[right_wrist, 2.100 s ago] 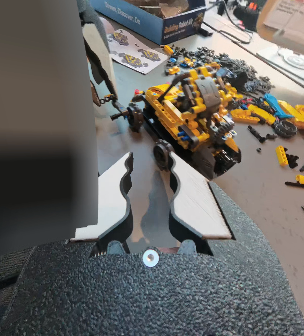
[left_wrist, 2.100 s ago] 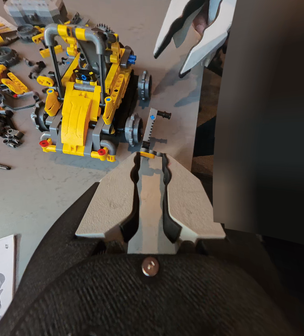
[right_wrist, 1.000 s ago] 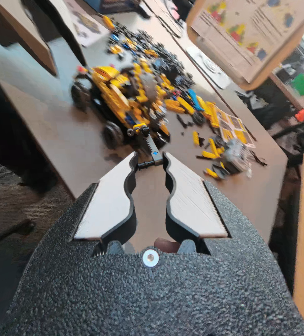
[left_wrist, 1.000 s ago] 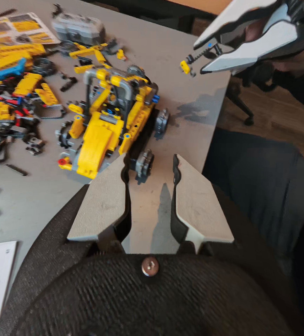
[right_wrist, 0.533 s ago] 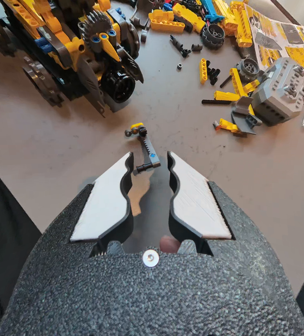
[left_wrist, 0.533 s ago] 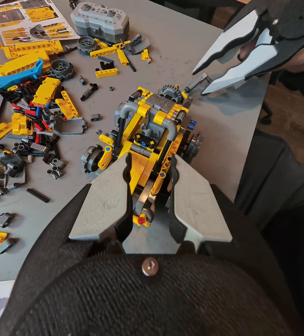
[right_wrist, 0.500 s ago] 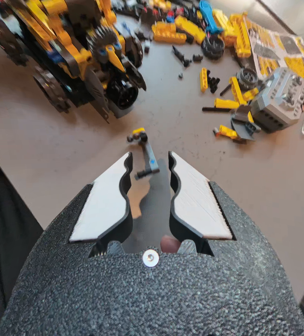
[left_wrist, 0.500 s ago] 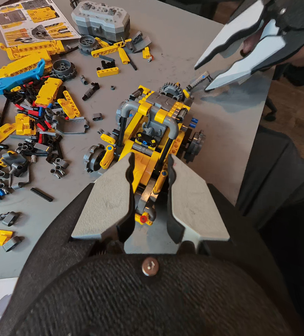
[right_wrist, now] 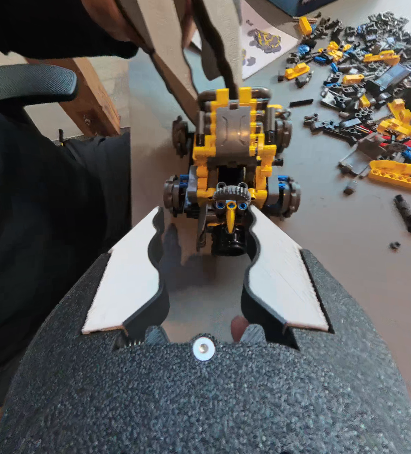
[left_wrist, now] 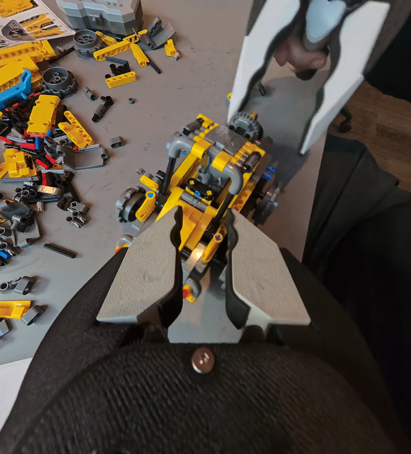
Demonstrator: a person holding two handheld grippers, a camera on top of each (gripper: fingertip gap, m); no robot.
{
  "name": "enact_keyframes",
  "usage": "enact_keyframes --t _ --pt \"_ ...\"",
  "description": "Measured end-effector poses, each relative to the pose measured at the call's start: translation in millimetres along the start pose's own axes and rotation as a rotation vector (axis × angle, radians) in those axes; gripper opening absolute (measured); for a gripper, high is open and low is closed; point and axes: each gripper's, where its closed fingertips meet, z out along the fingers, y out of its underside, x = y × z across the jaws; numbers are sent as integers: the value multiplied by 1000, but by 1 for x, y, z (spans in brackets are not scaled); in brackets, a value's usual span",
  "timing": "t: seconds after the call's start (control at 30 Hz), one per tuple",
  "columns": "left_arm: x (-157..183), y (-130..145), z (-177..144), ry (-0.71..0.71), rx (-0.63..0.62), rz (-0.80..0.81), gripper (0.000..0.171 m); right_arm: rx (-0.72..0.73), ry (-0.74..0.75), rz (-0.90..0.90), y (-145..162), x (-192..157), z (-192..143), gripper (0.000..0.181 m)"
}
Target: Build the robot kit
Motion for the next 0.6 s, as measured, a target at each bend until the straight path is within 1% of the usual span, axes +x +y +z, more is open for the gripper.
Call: enact_keyframes --t 0.07,0.1,0.13,0.2,0.23,0.3,0.37,0.47,0.53,0.6 --pt "3 2 -3 22 2 7 41 70 2 -4 -2 -25 7 69" --pt "5 3 -5 33 8 10 44 92 -21 -5 -1 -38 10 70" --pt "6 4 -6 46 16 10 41 122 -38 -5 -3 -48 11 70" --pt "8 7 -10 59 21 8 43 160 -62 3 -3 -61 10 65" --pt "5 10 -13 38 8 4 47 174 -61 5 -2 -61 6 59" --pt "0 19 -20 9 -25 -5 52 215 -27 45 -1 -52 -7 58" --pt "0 27 -25 11 -37 -39 57 244 -34 101 4 -46 -18 57" --pt "-4 38 -27 3 -50 -65 59 279 -30 158 8 -39 -27 57" --pt "-10 43 -26 -10 -59 -60 57 315 6 154 5 -34 -34 55" --pt "-12 42 -26 -2 -44 -51 56 270 78 149 14 -23 -41 55"
